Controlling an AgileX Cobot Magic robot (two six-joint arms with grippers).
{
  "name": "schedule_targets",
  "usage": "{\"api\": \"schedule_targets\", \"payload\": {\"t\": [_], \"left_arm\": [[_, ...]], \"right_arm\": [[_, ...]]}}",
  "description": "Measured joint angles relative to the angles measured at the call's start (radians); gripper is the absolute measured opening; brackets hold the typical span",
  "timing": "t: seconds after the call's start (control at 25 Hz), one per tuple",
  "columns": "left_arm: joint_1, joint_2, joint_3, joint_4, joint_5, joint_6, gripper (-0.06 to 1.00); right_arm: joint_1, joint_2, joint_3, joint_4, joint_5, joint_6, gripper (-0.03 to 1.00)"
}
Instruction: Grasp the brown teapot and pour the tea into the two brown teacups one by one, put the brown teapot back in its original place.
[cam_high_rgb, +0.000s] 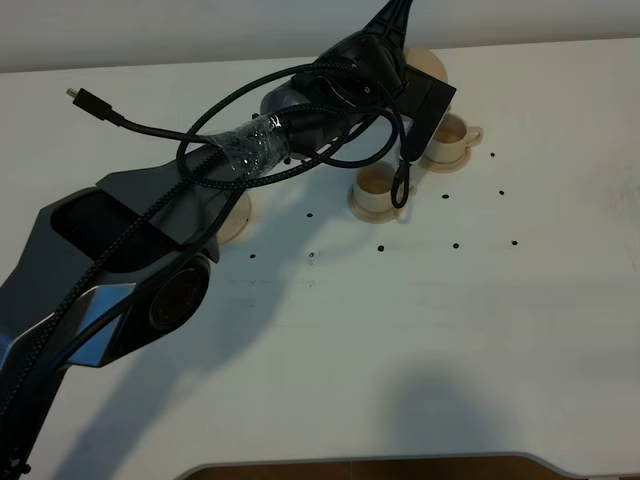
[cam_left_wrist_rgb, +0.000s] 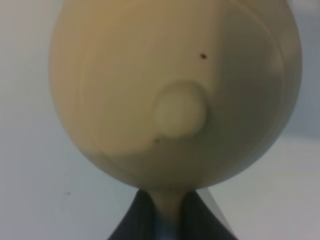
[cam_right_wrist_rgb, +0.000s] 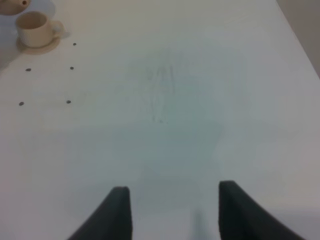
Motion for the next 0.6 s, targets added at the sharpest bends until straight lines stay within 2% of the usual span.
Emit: {"api": "schedule_targets", "payload": {"t": [0.44,0.6], "left_arm": [[-0.003,0.026,0.0,0.076,-0.014,-0.008,0.13],[-0.008,0.034,0.0,0.127,-0.016,-0.023,0.13]], "right_arm": [[0.0,0.0,0.0,0.0,0.0,0.0,0.4],[0.0,0.0,0.0,0.0,0.0,0.0,0.4]]}}
